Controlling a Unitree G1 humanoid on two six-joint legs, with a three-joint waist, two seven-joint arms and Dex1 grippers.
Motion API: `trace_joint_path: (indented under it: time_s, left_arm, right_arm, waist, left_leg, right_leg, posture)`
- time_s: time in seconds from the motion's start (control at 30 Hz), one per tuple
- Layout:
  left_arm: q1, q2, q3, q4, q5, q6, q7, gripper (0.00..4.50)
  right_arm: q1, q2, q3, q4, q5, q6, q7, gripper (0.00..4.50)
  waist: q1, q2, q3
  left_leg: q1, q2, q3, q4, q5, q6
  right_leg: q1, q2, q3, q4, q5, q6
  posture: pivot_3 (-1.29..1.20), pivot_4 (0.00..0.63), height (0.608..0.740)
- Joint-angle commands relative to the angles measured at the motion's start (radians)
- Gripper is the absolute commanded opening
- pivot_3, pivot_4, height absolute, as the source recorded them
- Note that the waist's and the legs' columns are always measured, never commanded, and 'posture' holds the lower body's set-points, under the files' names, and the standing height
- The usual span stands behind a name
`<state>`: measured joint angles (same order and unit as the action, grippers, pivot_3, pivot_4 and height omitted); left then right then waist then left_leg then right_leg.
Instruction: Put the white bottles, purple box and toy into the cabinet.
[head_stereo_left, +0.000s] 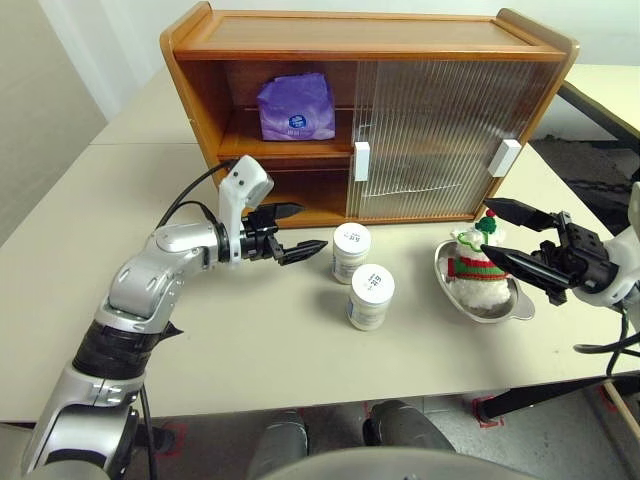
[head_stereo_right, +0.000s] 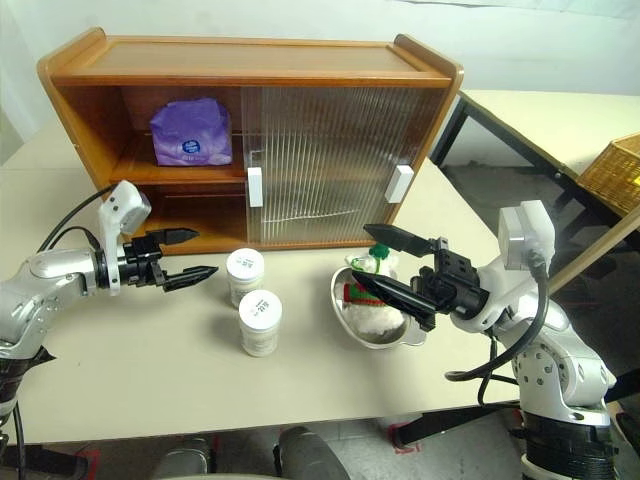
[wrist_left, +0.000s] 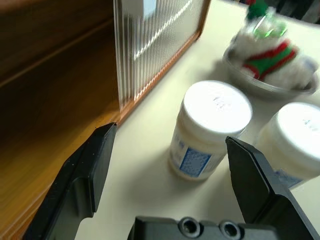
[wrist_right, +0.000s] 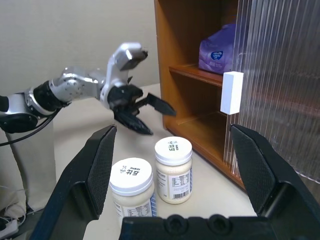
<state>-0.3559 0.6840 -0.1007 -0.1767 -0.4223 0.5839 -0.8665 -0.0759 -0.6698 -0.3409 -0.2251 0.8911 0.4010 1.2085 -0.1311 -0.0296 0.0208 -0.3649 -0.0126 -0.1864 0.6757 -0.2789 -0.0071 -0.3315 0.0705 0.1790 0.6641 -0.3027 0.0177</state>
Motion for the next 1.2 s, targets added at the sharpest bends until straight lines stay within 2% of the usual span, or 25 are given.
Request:
trace_joint_path:
  time_s: [0.03,0.27,0.43,0.73,0.9,1.0,1.13,1.2]
  left_arm:
    - [0.035,-0.033,-0.025,0.028,0.018,-0.039,-0.017,4.49]
    - [0.072,-0.107,-0.054,0.092,0.033,-0.094,-0.054,4.49]
    - [0.078,-0.127,-0.105,0.157,0.095,-0.137,-0.071,4.49]
    - [0.042,-0.247,-0.140,0.370,0.166,-0.269,-0.073,4.49]
    - [0.016,-0.300,-0.144,0.454,0.207,-0.341,-0.061,4.49]
    - [0.004,-0.342,-0.125,0.487,0.202,-0.356,-0.041,4.49]
    - [0.006,-0.353,-0.125,0.515,0.216,-0.364,-0.040,4.49]
    - [0.007,-0.364,-0.113,0.531,0.199,-0.365,-0.042,4.07]
  right_arm:
    - [-0.011,-0.021,0.022,0.001,-0.030,-0.011,0.026,4.50]
    - [-0.025,-0.022,0.029,0.012,-0.044,-0.004,0.026,4.50]
    - [-0.029,-0.028,0.025,0.019,-0.050,-0.001,0.028,4.50]
    - [-0.024,-0.033,0.020,0.009,-0.047,0.007,0.011,4.50]
    - [-0.023,-0.037,0.018,0.006,-0.046,0.013,0.005,4.50]
    - [-0.015,-0.038,0.023,0.007,-0.052,0.010,0.007,4.50]
    - [-0.002,-0.036,0.019,0.003,-0.052,0.008,0.006,4.50]
    - [0.002,-0.035,0.017,0.000,-0.051,0.008,0.004,4.50]
  waist:
    - [-0.003,0.001,-0.001]
    - [-0.004,0.001,-0.001]
    - [-0.005,0.002,-0.001]
    - [-0.005,0.004,-0.003]
    - [-0.008,0.005,-0.003]
    - [-0.007,0.005,-0.003]
    - [-0.010,0.006,-0.004]
    - [-0.011,0.007,-0.005]
  left_leg:
    - [0.000,0.000,0.000,0.000,0.000,0.000]
    - [0.000,0.000,0.000,0.001,0.000,0.000]
    - [0.000,0.000,0.000,0.001,0.000,0.000]
    - [0.000,0.000,0.000,0.001,0.000,0.000]
    - [0.000,-0.001,0.000,0.002,0.000,0.000]
    - [0.000,-0.001,0.000,0.002,0.000,0.000]
    - [0.000,-0.001,0.000,0.002,0.000,0.000]
    - [0.000,-0.001,0.000,0.002,0.000,0.000]
  right_leg:
    - [0.000,0.000,0.000,0.000,0.000,0.000]
    - [0.000,0.000,0.000,0.000,0.000,0.001]
    - [0.001,0.000,0.000,0.000,0.000,0.001]
    - [0.001,0.000,0.000,0.000,0.000,0.002]
    - [0.002,0.000,0.001,0.000,-0.001,0.006]
    - [0.002,0.000,0.001,0.000,-0.005,0.013]
    - [0.003,0.000,0.001,0.000,-0.005,0.015]
    - [0.003,0.000,0.001,0.000,-0.005,0.016]
  posture:
    - [-0.22,0.000,0.740]
    - [-0.22,0.000,0.740]
    - [-0.22,0.000,0.740]
    - [-0.23,0.000,0.740]
    - [-0.23,0.000,0.740]
    - [-0.23,0.000,0.740]
    - [-0.23,0.000,0.740]
    - [-0.23,0.000,0.740]
